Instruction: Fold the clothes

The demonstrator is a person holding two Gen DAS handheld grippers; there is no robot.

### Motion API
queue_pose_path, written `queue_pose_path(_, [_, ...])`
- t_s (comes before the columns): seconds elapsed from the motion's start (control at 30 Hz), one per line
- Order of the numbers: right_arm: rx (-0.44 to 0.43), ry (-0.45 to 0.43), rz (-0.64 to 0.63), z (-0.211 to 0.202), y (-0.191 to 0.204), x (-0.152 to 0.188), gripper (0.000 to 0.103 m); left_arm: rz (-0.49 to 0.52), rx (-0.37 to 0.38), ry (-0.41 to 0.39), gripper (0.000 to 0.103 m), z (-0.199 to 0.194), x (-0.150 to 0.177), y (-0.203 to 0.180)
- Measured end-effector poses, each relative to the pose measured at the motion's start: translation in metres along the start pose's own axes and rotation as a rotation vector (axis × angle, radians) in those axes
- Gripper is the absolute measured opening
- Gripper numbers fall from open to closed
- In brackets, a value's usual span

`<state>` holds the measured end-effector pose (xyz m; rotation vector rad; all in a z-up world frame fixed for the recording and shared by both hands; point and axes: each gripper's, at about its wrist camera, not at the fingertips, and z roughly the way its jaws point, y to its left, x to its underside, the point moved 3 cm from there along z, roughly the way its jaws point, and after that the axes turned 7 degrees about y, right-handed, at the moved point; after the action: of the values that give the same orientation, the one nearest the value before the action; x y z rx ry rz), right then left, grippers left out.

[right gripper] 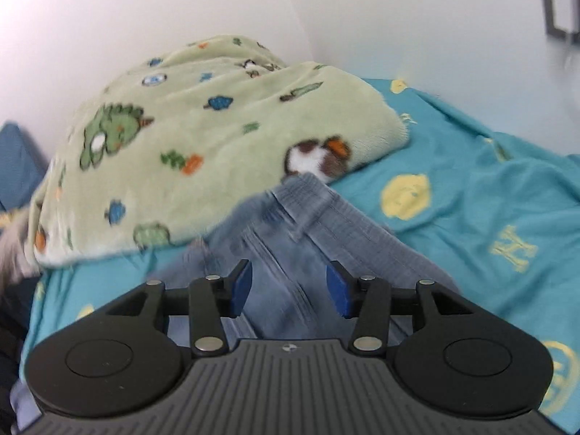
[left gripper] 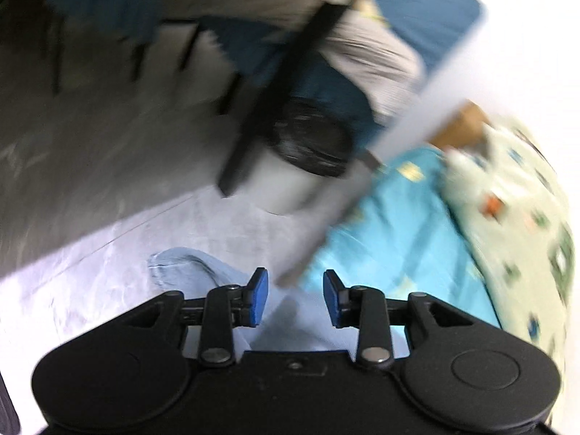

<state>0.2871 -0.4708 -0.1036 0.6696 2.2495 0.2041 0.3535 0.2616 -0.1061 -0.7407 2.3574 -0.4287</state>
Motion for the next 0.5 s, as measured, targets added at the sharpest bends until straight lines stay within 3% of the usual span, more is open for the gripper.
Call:
queue_pose_path(0.1, [-0.033,0.025,0.083,-0.021,-0.015,0.018,0.051,0.124,0.032,-0.003,0.035,-0.032,0.04,-0.038])
queue_pose_path(0.23, [-0.126,0.072,0.246,-0.036,-0.043,0.048,0.056,0.212,0.087,0.012,0.039,-0.073,0.093,-0.082])
queue_pose_path(0.3, [-0.16,0.095,0.304,-0.037,-0.057,0.058,0.06,0.246,0.102,0.02,0.044,-0.089,0.119,-0.102])
queue_pose_path(0.5, [-0.244,0.105,0.44,-0.022,-0.096,0.068,0.067,0.268,0.132,0.079,0.049,-0.11,0.178,-0.133])
